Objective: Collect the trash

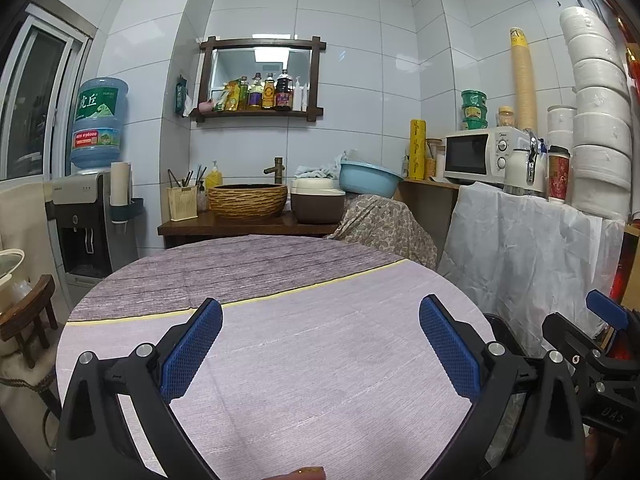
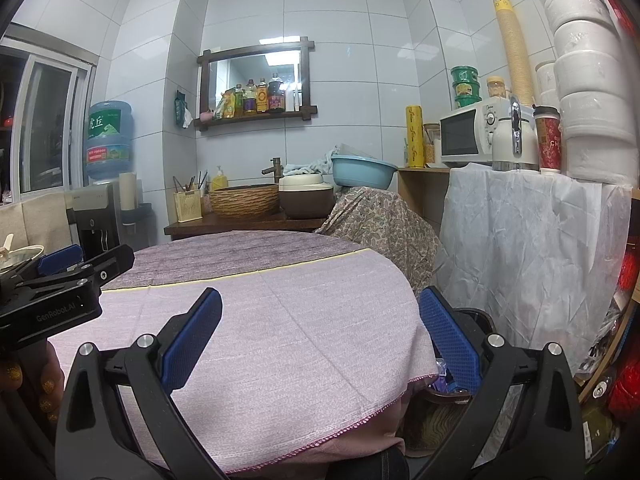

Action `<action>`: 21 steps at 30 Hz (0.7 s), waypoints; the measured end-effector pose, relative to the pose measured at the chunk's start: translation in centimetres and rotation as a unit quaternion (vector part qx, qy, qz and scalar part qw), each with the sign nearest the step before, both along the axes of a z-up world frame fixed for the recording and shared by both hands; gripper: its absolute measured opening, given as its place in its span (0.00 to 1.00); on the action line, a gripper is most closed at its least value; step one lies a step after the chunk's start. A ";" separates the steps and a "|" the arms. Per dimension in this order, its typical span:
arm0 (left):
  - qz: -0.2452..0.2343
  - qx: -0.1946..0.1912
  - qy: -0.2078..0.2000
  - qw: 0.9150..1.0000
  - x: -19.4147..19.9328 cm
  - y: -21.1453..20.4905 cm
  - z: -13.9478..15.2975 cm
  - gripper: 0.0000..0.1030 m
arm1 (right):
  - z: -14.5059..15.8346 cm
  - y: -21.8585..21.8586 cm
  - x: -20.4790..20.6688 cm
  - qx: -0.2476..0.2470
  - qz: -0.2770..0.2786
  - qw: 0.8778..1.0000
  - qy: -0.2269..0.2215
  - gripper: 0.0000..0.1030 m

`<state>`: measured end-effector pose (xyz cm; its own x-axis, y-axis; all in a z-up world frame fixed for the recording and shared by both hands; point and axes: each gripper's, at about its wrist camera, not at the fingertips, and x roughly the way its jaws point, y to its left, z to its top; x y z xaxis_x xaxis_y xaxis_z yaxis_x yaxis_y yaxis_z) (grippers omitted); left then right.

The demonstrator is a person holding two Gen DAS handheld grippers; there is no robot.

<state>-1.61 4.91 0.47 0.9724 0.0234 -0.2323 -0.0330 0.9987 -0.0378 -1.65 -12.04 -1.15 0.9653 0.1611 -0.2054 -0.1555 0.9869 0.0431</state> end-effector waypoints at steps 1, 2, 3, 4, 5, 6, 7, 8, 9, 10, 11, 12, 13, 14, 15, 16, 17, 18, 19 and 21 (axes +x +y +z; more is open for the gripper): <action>0.000 0.001 0.000 1.000 0.0 0.0 0.0 0.95 | 0.0 0.0 0.0 0.000 0.000 1.000 0.000 0.95; 0.001 0.002 0.001 1.000 0.0 0.0 0.0 0.95 | 0.0 0.0 0.0 0.000 0.000 1.000 0.001 0.95; 0.001 0.002 0.000 1.000 0.0 0.0 0.0 0.95 | 0.0 0.0 0.0 0.000 0.001 1.000 0.001 0.95; 0.001 0.002 0.000 1.000 0.0 0.0 0.0 0.95 | 0.0 0.0 0.0 0.000 0.001 1.000 0.001 0.95; 0.001 0.001 0.001 1.000 0.0 0.0 -0.1 0.95 | 0.0 0.0 0.0 0.000 0.001 1.000 0.001 0.95; 0.000 0.000 0.002 1.000 0.0 0.0 -0.1 0.95 | 0.0 0.0 0.0 0.000 0.000 1.000 0.001 0.95; 0.000 0.000 0.003 1.000 0.0 0.1 -0.2 0.95 | 0.0 0.0 0.0 0.001 0.000 1.000 0.001 0.95; 0.001 0.000 0.003 1.000 0.0 0.1 -0.3 0.95 | 0.0 0.0 0.0 0.001 0.001 1.000 0.001 0.95; 0.001 0.001 0.003 1.000 0.0 0.1 -0.3 0.95 | 0.0 -0.1 0.0 0.001 0.001 1.000 0.001 0.95; 0.001 0.001 0.003 1.000 0.0 0.1 -0.2 0.95 | 0.0 -0.1 0.0 0.001 0.001 1.000 0.002 0.95; 0.001 0.000 0.003 1.000 0.0 0.1 -0.3 0.95 | 0.0 -0.1 0.1 0.001 0.001 1.000 0.002 0.95; 0.001 0.000 0.003 1.000 0.0 0.2 -0.3 0.95 | 0.0 0.0 0.0 0.001 0.001 1.000 0.003 0.95; 0.001 -0.001 0.003 1.000 0.0 0.2 -0.3 0.95 | 0.0 0.0 0.0 0.002 0.001 1.000 0.003 0.95; 0.001 0.000 0.002 1.000 0.0 0.2 -0.2 0.95 | 0.0 0.0 0.0 0.001 0.001 1.000 0.003 0.95; 0.000 0.000 0.002 1.000 0.0 0.3 -0.3 0.95 | 0.0 0.0 0.0 0.001 0.001 1.000 0.003 0.95; 0.000 0.000 0.003 1.000 0.0 0.3 -0.3 0.95 | 0.0 0.0 0.0 0.001 0.001 1.000 0.003 0.95; 0.000 0.001 0.003 1.000 0.0 0.3 -0.2 0.95 | 0.0 0.0 0.0 0.001 0.001 1.000 0.003 0.95; 0.001 0.001 0.003 1.000 0.0 0.3 -0.3 0.95 | 0.0 0.0 0.0 0.002 0.001 1.000 0.003 0.95; 0.000 0.000 0.003 1.000 0.0 0.3 -0.2 0.95 | 0.0 0.1 0.0 0.001 0.000 1.000 0.003 0.95; 0.001 0.000 0.003 1.000 0.0 0.3 -0.2 0.95 | 0.0 0.1 0.0 0.001 0.001 1.000 0.003 0.95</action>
<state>-1.59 5.22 0.23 0.9709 0.0246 -0.2384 -0.0344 0.9987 -0.0368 -1.64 -11.97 -1.17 0.9637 0.1630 -0.2112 -0.1565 0.9866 0.0470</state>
